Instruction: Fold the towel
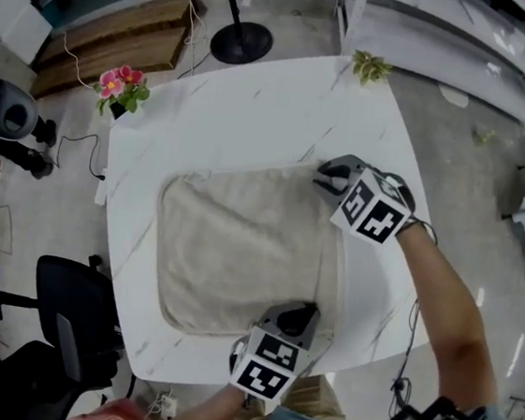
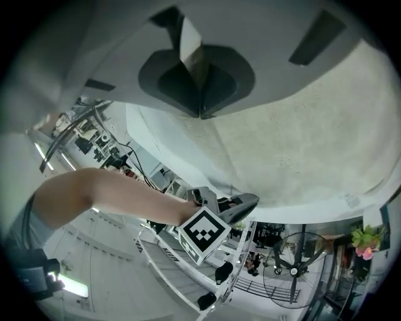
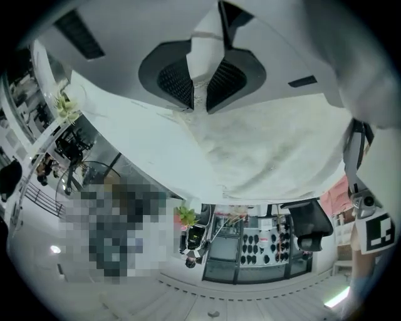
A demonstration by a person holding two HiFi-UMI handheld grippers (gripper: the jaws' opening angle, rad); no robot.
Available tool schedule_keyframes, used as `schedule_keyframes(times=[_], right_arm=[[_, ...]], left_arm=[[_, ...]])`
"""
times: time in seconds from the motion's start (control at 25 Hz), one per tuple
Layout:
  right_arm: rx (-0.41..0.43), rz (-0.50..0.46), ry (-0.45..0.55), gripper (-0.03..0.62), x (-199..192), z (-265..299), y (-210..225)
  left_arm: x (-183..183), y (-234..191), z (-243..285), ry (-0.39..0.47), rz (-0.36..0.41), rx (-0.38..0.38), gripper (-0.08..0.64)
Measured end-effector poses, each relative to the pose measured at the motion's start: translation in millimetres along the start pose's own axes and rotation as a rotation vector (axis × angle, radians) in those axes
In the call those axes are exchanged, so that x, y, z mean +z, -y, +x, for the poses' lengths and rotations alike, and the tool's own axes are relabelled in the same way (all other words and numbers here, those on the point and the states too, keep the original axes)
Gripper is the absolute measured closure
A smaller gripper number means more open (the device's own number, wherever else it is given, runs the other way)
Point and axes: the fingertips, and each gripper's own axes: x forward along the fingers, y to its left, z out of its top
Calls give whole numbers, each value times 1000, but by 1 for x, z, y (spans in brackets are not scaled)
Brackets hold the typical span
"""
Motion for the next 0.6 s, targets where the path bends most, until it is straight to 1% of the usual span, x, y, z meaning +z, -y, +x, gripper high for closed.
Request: schedule_keyframes(times=[0.12,0.24,0.4,0.52,0.6], right_arm=[[44,-50,16,508,10,11,17],[77,-76,30,507,18,19,24],[91,-100,61,514,28,28,27],[94,-107,60,505,33,25,26],[112,-99,65,486,37,16,23]], left_arm=[[21,-2,15,17,-44,11,546],[32,-4,24,26,-74,27,546],[42,-9,33,44,-97,44,547],[52,-13,25,87,-116,46,546],[57,-15,15,126,-100,42,545]])
